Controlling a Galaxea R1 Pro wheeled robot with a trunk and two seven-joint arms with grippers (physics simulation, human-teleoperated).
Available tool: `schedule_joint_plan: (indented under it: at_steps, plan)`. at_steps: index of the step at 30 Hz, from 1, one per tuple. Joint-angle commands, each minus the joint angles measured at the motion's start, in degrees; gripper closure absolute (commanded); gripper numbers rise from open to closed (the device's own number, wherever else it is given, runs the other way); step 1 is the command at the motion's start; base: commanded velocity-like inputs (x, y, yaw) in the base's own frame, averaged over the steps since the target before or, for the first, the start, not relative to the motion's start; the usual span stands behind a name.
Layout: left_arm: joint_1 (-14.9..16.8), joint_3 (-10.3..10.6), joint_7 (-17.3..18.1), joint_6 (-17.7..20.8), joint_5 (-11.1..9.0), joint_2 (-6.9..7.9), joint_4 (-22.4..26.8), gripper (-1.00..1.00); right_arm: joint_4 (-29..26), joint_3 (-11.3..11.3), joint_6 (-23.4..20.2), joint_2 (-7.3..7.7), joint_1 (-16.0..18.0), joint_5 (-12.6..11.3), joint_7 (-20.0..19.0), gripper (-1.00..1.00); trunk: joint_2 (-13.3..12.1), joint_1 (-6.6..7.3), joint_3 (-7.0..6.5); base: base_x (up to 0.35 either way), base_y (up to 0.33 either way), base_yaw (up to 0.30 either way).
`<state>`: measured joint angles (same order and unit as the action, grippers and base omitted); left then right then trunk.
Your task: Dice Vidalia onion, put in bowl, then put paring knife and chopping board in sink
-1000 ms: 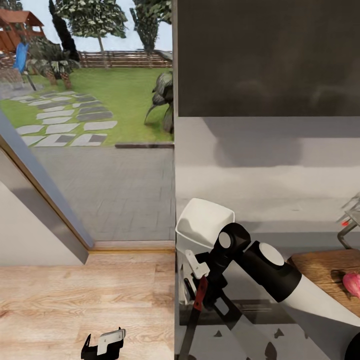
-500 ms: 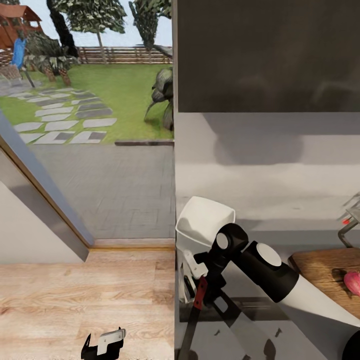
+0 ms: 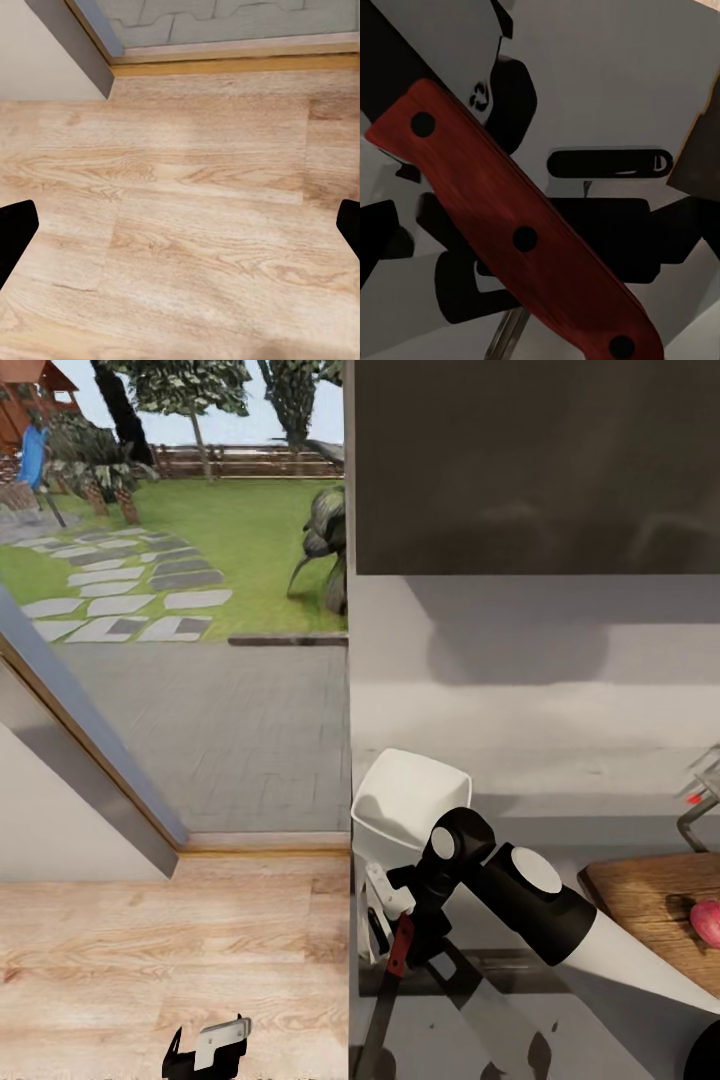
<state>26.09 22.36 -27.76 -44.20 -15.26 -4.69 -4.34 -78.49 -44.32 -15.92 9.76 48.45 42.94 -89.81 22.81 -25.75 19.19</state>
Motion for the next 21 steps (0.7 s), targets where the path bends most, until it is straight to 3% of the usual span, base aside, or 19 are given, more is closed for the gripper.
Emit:
schedule_joint_plan:
  at_steps: [1, 21]
  plan:
    - [0.1, 0.5, -0.19, -0.27, -0.3, -0.06, -0.23, -1.0, -0.05, -0.13, -0.59, 0.04, 0.07, 0.17, -0.17, -1.0, 0.11, -0.03, 0.17, 0.0, 0.0, 0.0]
    - [0.1, 0.5, -0.19, -0.26, -0.3, -0.06, -0.23, -1.0, 0.01, -0.15, -0.52, 0.08, 0.07, 0.12, -0.1, -1.0, 0.11, -0.03, 1.26, 0.0, 0.0, 0.0]
